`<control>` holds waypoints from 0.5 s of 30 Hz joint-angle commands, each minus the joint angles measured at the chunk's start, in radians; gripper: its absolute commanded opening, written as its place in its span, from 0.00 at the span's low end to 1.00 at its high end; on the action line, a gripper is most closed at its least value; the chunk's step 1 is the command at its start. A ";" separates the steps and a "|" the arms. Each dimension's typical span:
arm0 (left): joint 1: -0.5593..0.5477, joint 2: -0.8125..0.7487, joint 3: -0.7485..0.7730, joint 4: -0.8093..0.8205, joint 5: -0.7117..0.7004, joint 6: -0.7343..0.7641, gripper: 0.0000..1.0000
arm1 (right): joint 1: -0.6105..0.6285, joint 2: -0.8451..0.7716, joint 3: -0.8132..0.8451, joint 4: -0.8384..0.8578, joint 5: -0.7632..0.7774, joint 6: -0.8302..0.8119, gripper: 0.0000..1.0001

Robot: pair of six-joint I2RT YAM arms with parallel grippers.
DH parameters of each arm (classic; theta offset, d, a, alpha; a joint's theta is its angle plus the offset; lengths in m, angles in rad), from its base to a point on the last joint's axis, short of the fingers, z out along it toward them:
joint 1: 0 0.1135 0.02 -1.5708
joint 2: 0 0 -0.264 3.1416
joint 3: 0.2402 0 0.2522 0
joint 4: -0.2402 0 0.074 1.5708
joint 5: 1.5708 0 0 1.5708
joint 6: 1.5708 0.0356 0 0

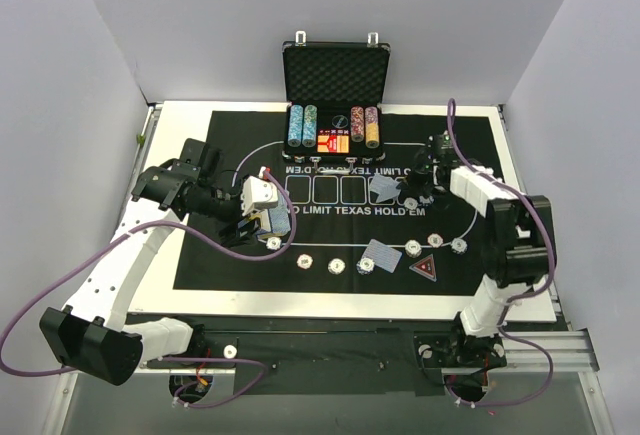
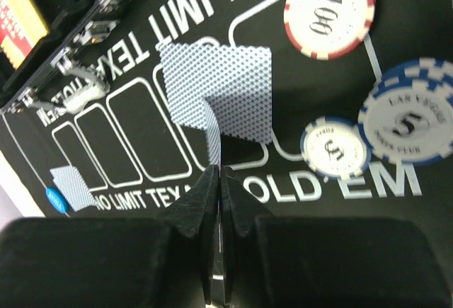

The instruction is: Distribute texas hold em gaming equipment

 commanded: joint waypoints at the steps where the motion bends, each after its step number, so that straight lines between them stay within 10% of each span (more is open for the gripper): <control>1: -0.004 -0.020 0.024 0.033 0.050 -0.005 0.00 | 0.001 0.059 0.102 0.037 0.037 -0.015 0.00; 12: -0.004 -0.023 0.022 0.026 0.041 0.005 0.00 | 0.010 0.216 0.280 -0.108 0.072 -0.096 0.00; 15: -0.004 -0.021 0.025 0.029 0.044 0.002 0.00 | 0.027 0.236 0.325 -0.199 0.122 -0.122 0.13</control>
